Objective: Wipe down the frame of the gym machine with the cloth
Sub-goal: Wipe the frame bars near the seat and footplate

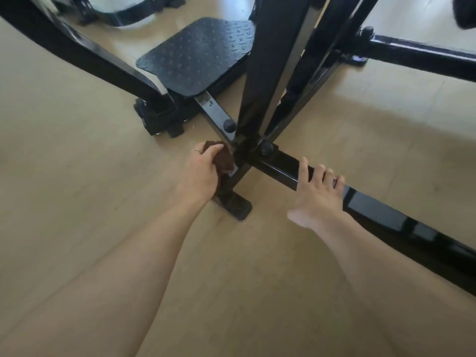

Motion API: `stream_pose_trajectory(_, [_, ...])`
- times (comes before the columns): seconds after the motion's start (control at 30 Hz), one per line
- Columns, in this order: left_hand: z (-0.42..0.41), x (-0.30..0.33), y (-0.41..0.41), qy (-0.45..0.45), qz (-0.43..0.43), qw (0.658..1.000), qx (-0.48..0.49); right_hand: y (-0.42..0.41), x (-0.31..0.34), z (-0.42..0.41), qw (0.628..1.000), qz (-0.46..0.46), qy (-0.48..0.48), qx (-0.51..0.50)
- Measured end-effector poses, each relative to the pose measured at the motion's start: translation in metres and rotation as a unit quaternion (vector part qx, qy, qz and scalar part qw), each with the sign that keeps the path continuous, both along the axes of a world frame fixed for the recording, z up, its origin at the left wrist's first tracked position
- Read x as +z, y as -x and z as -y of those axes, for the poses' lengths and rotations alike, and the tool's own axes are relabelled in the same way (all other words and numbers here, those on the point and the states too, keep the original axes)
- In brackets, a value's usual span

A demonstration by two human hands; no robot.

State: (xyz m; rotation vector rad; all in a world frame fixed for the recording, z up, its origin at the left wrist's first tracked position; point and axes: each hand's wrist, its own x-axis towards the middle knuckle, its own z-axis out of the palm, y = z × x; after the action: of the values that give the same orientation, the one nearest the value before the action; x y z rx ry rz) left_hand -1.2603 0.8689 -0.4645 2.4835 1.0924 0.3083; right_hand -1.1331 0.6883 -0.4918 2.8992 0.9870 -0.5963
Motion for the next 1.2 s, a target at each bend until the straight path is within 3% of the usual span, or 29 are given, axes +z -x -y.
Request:
stream_pose_trajectory(0.2, [0.015,-0.035,-0.038,0.014,-0.051,0.999,0.008,-0.002,-0.005,0.003,1.0,0.006,-0.01,0.007])
stream_pose_trajectory(0.33, [0.014,-0.042,-0.037,-0.061,-0.141,0.987,-0.041,0.0,-0.007,0.0,1.0,0.017,-0.001,0.001])
stream_pose_trajectory(0.47, [0.014,-0.047,-0.016,-0.099,-0.173,0.976,-0.081,0.001,-0.005,0.0,1.0,0.018,-0.005,0.0])
stream_pose_trajectory(0.7, [0.001,-0.048,0.036,-0.044,-0.168,0.984,-0.027,0.002,-0.004,0.001,1.0,0.017,-0.005,0.001])
stream_pose_trajectory(1.0, [0.006,-0.035,-0.042,-0.078,-0.146,0.985,-0.047,0.001,-0.015,-0.001,0.999,0.038,0.002,0.001])
stream_pose_trajectory(1.2, [0.01,-0.042,-0.033,-0.081,-0.158,0.982,-0.057,-0.001,-0.014,-0.004,1.0,0.02,0.007,0.001])
